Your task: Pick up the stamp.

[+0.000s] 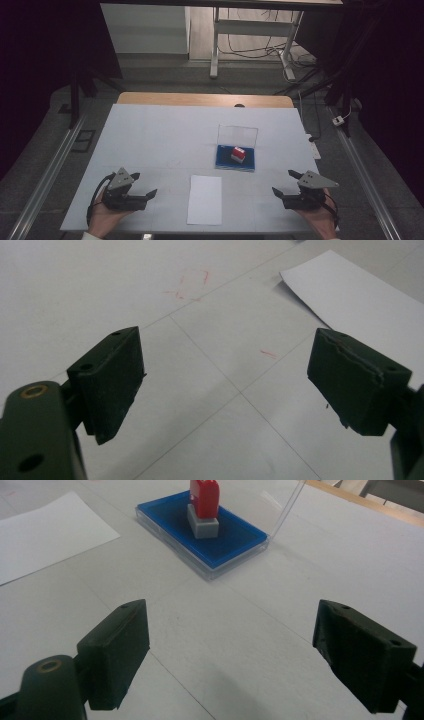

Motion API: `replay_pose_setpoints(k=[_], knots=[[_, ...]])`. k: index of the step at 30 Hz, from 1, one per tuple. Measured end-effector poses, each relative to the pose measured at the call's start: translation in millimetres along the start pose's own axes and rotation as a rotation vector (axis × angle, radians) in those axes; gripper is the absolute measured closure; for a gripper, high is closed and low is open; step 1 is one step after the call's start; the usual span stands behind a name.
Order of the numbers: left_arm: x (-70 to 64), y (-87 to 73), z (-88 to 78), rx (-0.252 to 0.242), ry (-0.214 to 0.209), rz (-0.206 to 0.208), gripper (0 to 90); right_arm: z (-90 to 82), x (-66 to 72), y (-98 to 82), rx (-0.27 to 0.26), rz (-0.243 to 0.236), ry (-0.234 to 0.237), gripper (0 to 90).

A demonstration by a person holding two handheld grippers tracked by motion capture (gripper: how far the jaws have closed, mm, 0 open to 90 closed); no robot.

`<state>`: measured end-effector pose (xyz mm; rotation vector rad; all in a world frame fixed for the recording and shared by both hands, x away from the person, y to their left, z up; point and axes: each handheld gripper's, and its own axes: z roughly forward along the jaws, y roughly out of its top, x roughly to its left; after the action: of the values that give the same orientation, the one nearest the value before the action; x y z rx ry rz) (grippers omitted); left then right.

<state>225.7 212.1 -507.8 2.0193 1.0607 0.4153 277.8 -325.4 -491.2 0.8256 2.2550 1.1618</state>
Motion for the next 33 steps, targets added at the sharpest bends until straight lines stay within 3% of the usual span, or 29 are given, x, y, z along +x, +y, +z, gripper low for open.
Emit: replay_pose_setpoints(k=[2, 23, 33], knots=[[-0.7, 0.7, -0.2, -0.004, 0.0, 0.008, 15.5, 0.1, -0.1, 0.4, -0.003, -0.003, 0.02, 17.4], [-5.0, 3.6, -1.4, -0.008, 0.01, 0.034, 16.2, -2.0, 1.1, 4.3, 0.006, 0.012, 0.034, 24.3], [-5.6, 4.2, -0.1, -0.001, 0.014, 0.044, 16.7, -4.3, 0.9, 20.2, 0.012, 0.007, 0.037, 25.7]])
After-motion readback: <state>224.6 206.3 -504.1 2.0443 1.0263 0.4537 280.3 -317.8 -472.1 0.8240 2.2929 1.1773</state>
